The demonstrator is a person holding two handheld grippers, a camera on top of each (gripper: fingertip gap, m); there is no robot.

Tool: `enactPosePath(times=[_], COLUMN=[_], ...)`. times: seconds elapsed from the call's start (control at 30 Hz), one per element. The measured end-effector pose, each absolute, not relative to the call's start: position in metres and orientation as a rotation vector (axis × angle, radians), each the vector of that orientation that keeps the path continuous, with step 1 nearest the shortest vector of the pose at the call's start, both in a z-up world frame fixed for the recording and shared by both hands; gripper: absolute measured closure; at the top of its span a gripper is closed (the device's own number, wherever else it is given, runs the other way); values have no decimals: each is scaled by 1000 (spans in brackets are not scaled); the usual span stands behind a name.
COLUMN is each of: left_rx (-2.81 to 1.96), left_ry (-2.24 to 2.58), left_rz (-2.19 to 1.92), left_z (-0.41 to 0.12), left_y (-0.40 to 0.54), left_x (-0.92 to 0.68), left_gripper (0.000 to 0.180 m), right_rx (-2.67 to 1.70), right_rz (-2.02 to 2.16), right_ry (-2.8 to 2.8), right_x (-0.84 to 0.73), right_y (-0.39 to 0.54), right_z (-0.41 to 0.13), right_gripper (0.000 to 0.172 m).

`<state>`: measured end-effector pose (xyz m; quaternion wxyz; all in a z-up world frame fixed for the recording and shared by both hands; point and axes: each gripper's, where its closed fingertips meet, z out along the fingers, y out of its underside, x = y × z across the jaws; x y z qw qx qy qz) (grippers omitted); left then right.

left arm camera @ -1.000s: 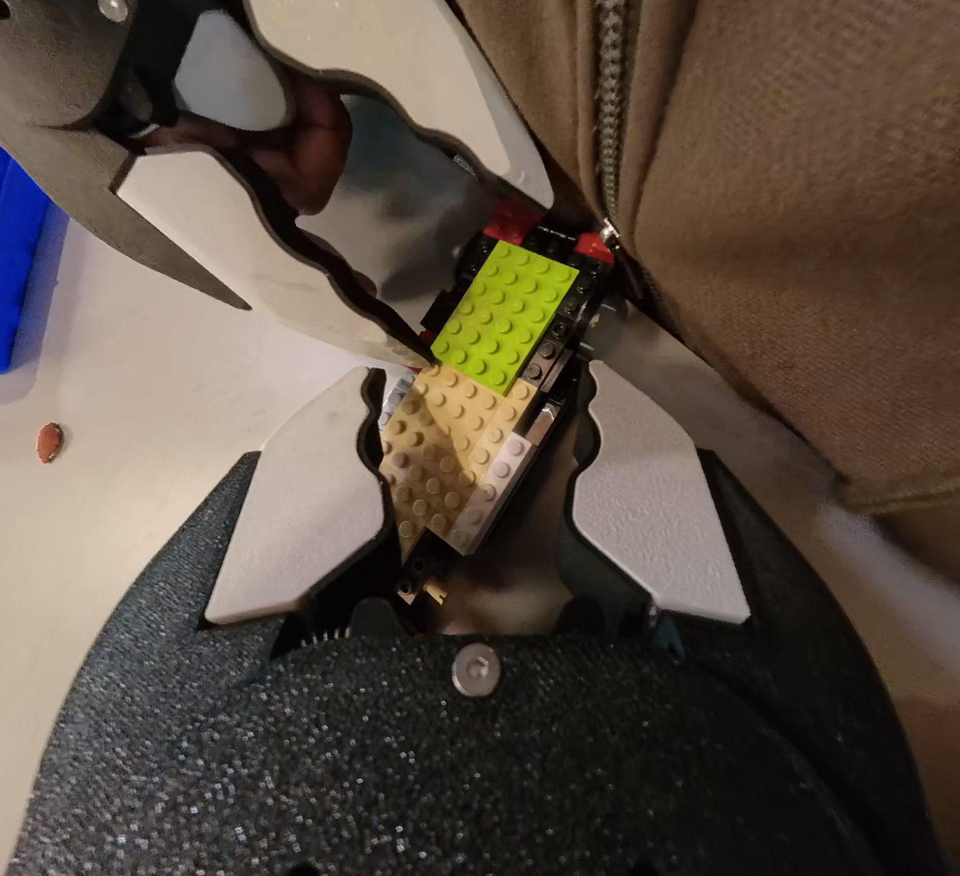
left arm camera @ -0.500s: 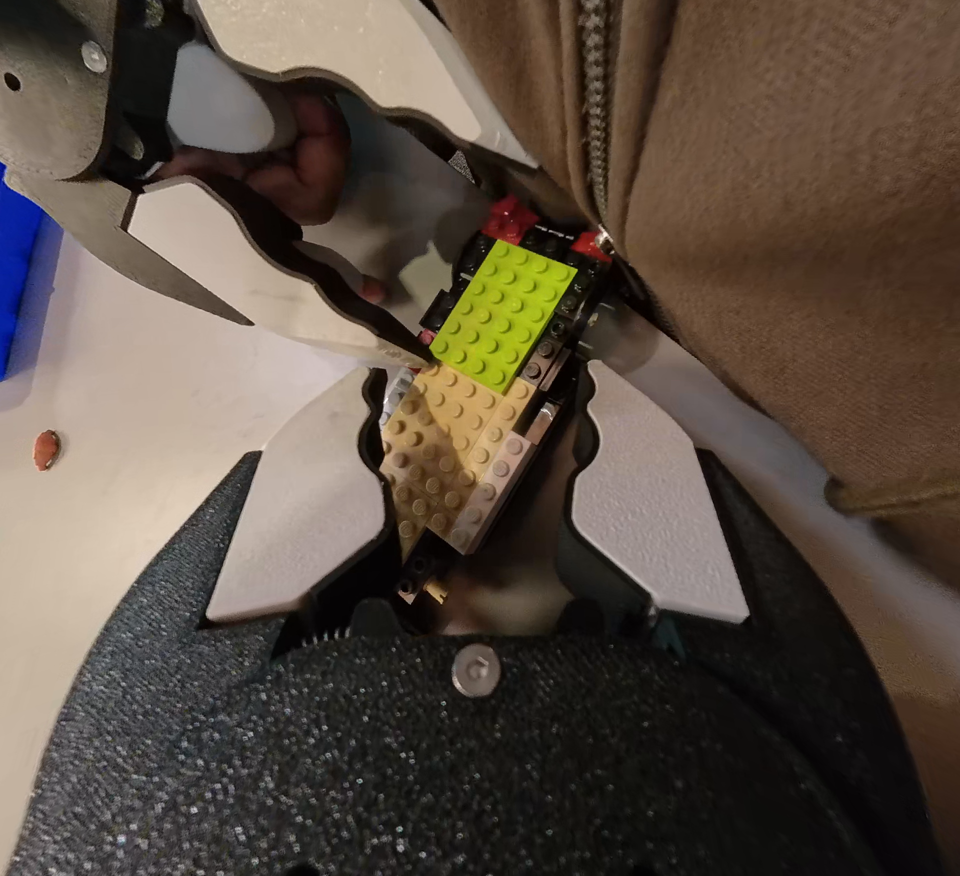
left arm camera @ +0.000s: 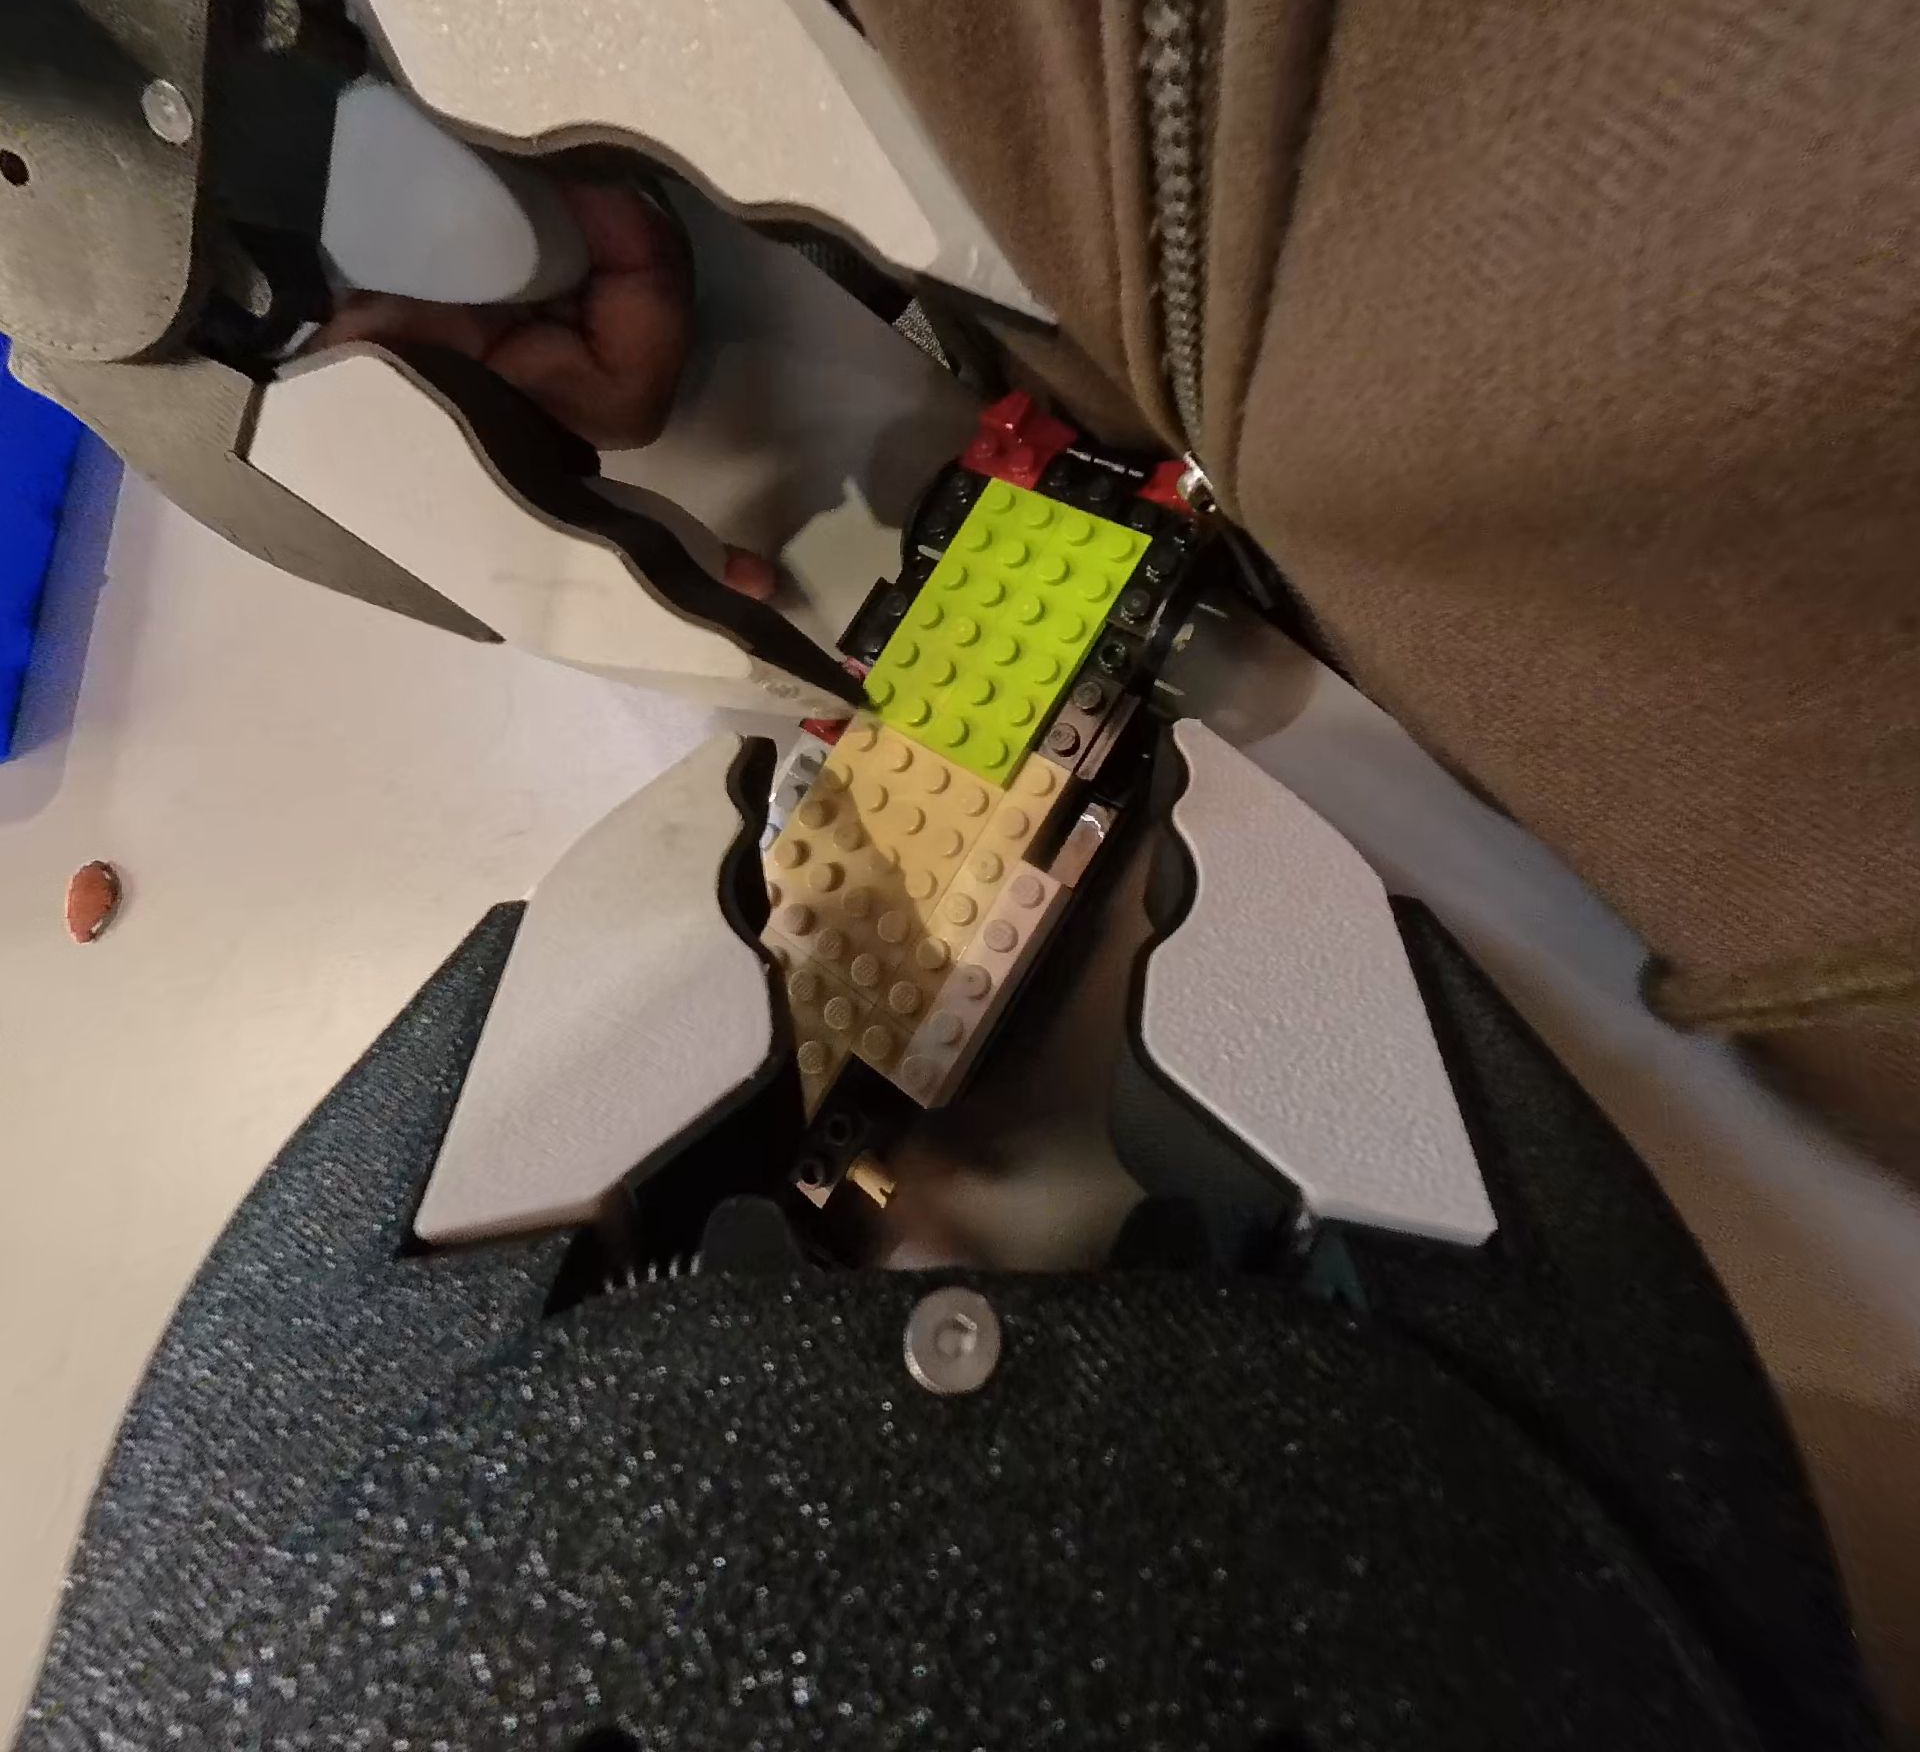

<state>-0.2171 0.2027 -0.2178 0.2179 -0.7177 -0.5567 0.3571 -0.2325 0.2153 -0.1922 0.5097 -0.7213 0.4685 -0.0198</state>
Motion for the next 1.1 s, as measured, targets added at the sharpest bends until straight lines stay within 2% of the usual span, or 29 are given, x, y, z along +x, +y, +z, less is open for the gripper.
enactPosePath(times=[0.03,0.1,0.13,0.37,0.7,1.1], left_rx=[-1986,-1978,-1978,-1975,-1971,-1971], left_ry=[-1547,-1550,-1553,-1555,-1557,-1556], left_rz=[990,996,996,998,1001,1001], left_z=[-218,-217,-217,-217,-217,-216], left_y=[202,201,201,201,201,201], left_x=[-216,-215,-215,-215,-216,-216], left_gripper=[110,110,110,109,109,109], right_rx=[-1747,-1765,-1763,-1773,-1933,-2076], right_rz=[-12,-53,-101,-171,-349,-359], right_ry=[1094,1129,1154,1171,1156,1141], right_x=[-238,-236,-233,-228,-224,-228], right_y=[219,217,213,211,207,208], right_z=[-191,-195,-195,-196,-205,-207], right_gripper=[134,130,121,116,120,122])
